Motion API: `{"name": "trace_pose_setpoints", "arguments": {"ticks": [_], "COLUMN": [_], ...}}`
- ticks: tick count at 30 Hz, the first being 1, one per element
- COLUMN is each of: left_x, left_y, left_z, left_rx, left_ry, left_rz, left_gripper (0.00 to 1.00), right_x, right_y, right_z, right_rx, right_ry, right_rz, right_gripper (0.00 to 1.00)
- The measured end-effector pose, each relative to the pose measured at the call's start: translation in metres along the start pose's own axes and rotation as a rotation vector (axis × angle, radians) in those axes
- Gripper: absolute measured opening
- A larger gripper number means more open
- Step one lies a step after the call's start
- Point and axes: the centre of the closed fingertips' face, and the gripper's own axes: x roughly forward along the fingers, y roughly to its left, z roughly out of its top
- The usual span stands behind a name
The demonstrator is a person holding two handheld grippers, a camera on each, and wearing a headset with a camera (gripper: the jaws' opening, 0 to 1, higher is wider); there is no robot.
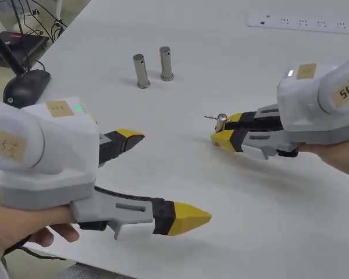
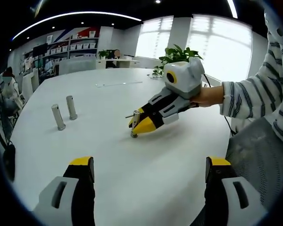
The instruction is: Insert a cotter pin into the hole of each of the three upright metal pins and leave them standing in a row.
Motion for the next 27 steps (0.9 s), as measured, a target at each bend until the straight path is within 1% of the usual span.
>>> {"name": "trace_pose_setpoints", "arguments": {"ticks": [2, 6, 9, 15, 18, 21, 23, 27], "left_x": [0.0, -0.001, -0.001, -0.002, -0.003, -0.004, -0.004, -0.004], "left_y": [0.001, 0.0, 0.0, -0.001, -0.001, -0.001, -0.001, 0.0], "left_z": [0.0, -0.001, -0.001, 0.0, 0.0, 0.0, -0.001, -0.002], "left_rx": [0.003, 0.006, 0.009, 0.02, 0.022, 0.021, 0.019, 0.017], "left_ry": [-0.002, 0.007, 0.009, 0.011, 0.01, 0.009, 0.01, 0.012], "left_rz": [0.004, 0.003, 0.005, 0.005, 0.007, 0.009, 0.009, 0.011], "left_gripper": [0.99, 0.99, 0.99, 0.99, 0.99, 0.99, 0.99, 0.99], "right_x": [0.0, 0.001, 0.001, 0.0, -0.003, -0.008, -0.007, -0.013], "right_y": [0.001, 0.003, 0.005, 0.009, 0.008, 0.006, 0.004, 0.004], "right_z": [0.0, 0.001, 0.003, 0.003, 0.005, 0.008, 0.006, 0.009], "right_rx": [0.002, 0.006, 0.0, -0.005, -0.009, 0.006, 0.025, 0.036], "right_ry": [0.0, 0.0, -0.003, 0.004, 0.003, -0.012, -0.02, -0.035], "right_rz": [0.007, 0.015, 0.021, 0.03, 0.027, 0.022, 0.023, 0.007], "right_gripper": [0.11, 0.12, 0.16, 0.18, 0.19, 0.2, 0.21, 0.26]}}
